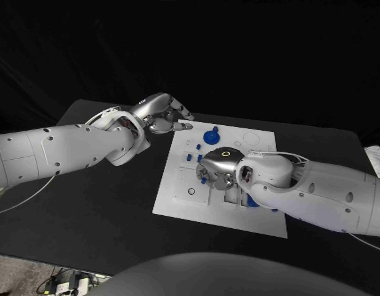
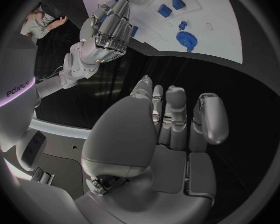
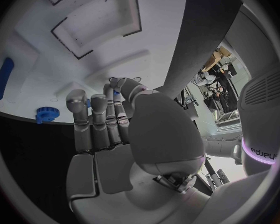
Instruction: Assemble the parts on the task board
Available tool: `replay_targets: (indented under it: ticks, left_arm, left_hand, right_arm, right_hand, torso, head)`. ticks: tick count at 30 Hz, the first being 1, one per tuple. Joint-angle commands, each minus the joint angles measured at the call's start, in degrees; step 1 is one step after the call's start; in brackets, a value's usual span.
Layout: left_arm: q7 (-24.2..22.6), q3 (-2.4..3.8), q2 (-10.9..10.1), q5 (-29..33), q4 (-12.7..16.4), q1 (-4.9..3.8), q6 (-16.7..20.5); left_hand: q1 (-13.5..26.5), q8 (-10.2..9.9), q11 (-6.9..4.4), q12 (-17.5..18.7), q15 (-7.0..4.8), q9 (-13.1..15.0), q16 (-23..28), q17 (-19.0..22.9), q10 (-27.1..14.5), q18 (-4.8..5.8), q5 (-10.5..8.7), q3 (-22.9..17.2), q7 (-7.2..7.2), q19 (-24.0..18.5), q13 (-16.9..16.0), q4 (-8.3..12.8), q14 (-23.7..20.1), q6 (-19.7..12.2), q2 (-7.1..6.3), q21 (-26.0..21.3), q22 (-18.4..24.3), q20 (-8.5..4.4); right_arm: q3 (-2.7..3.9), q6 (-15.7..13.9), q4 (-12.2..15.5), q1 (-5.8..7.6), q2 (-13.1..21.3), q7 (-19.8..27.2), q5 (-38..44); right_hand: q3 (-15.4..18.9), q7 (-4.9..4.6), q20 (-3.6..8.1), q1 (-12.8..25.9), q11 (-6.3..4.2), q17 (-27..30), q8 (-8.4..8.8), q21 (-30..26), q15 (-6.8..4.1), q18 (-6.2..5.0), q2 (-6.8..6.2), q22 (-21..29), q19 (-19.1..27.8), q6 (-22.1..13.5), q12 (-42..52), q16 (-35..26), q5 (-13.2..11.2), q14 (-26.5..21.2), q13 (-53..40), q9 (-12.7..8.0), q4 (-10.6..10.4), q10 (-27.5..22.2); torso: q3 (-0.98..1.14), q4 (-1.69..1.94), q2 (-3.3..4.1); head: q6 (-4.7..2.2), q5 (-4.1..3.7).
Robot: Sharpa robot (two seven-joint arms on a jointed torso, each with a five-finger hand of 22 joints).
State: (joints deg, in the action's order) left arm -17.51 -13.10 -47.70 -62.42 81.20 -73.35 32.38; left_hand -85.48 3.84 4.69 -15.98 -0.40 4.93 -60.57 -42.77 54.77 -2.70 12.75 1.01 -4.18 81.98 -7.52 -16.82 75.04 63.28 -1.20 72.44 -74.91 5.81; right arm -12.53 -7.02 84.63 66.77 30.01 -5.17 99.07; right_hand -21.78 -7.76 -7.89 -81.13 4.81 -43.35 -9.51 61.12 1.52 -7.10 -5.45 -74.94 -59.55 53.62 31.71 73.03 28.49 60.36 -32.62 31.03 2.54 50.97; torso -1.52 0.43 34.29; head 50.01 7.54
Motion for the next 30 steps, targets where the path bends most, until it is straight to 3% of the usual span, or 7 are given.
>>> replay_targets:
  ticks: [1, 7, 30]
  left_arm:
    - [-0.12, 0.04, 0.13, 0.08, 0.14, 0.02, -0.67]
    - [-0.02, 0.04, 0.21, 0.08, 0.10, 0.03, -0.74]
    - [0.62, 0.03, 0.38, 0.08, -0.09, 0.11, -1.62]
  left_hand:
    - [-0.36, 0.40, 0.07, -0.45, 0.46, -0.06, -0.02, 0.04, 0.07, -1.03, 0.21, -0.44, -0.01, -0.08, 0.05, -0.02, -0.11, 0.26, 0.23, -0.10, -10.04, 0.28]
    - [-0.36, 0.40, 0.07, -0.45, 0.46, -0.06, -0.02, 0.04, 0.07, -1.03, 0.21, -0.44, -0.01, -0.08, 0.05, -0.02, -0.11, 0.26, 0.23, -0.10, -10.04, 0.28]
    - [-0.36, 0.49, 0.05, -0.62, 0.57, -0.04, -0.05, 0.06, 0.20, -1.02, 0.18, -0.58, -0.11, -0.05, 0.06, 0.01, -0.07, 0.52, 0.37, -0.10, -10.06, 0.38]
  right_arm:
    - [0.01, -0.39, 0.01, -0.09, -0.08, -1.04, 1.57]
    - [0.00, -1.78, 0.05, -0.15, -0.12, -1.01, 2.04]
    - [-0.01, -1.54, 0.02, -0.48, -0.02, -0.48, 1.98]
  right_hand:
    - [-0.01, 0.16, 0.09, 0.50, 0.01, -0.13, 0.16, -0.32, -0.05, -0.60, 0.21, -4.75, 0.33, -0.19, 0.11, -0.20, -0.40, -0.42, -0.18, -0.08, 0.24, -0.20]
    - [-0.01, 0.28, 0.08, 0.48, 0.01, -0.28, 0.07, -0.41, -0.07, -0.63, 0.32, -4.73, 0.41, 0.10, 0.25, -0.10, -0.41, -0.33, -0.36, -0.04, 0.34, -0.41]
    - [0.30, 1.26, 0.18, 0.82, -0.09, 0.28, 0.15, -0.86, -0.28, -0.73, 0.60, -4.64, 0.66, 0.30, 0.90, -0.16, -2.03, -0.91, -1.21, 0.15, 0.67, -1.18]
  torso:
    - [-0.02, 0.01, -0.04]
    - [-0.08, 0.00, -0.11]
    - [-0.16, 0.04, -0.20]
  head:
    - [-0.01, 0.02]
    - [-0.01, -0.02]
    - [-0.01, 0.11]
